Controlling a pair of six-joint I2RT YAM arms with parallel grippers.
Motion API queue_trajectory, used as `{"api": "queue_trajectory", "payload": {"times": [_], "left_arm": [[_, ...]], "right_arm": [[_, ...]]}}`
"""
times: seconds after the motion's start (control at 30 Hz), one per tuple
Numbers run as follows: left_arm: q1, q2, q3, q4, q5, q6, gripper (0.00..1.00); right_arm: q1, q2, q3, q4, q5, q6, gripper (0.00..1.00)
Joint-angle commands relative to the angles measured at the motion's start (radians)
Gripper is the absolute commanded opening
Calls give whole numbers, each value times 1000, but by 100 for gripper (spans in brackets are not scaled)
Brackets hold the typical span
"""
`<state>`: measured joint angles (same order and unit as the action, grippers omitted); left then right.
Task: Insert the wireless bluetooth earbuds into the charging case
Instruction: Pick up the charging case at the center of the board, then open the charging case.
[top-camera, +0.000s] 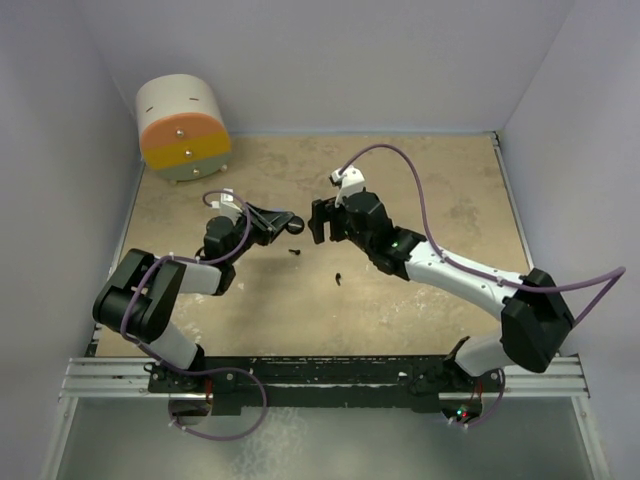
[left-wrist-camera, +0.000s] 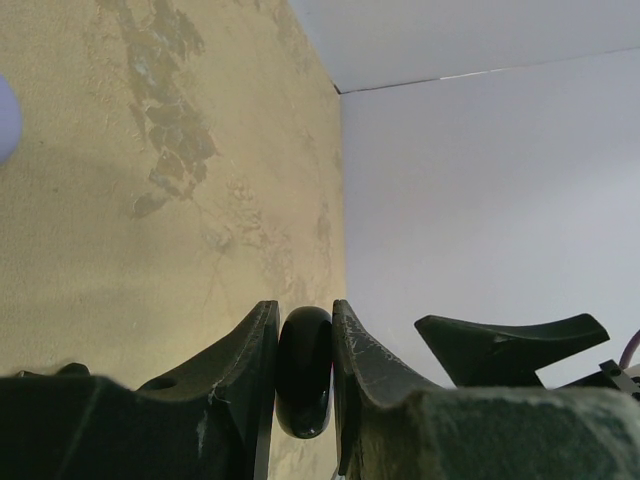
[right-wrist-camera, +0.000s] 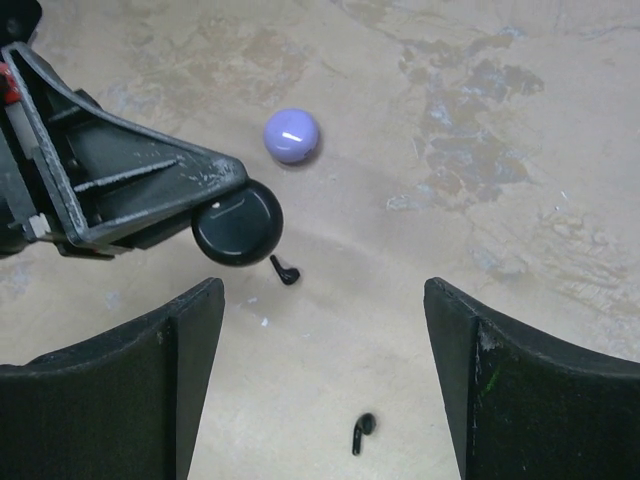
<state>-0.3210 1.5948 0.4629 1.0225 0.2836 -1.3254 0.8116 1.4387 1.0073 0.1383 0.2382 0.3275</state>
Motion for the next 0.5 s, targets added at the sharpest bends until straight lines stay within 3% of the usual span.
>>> {"api": "queue_trajectory", "payload": {"times": [0.0,0.47], "left_arm": [[5,-22,28,30,2,2,0],[-4,-57,8,35,15,-15,0]], "right_arm": [[4,13,4,110,9,31,83],[3,166,7,181,-26,45,83]]}}
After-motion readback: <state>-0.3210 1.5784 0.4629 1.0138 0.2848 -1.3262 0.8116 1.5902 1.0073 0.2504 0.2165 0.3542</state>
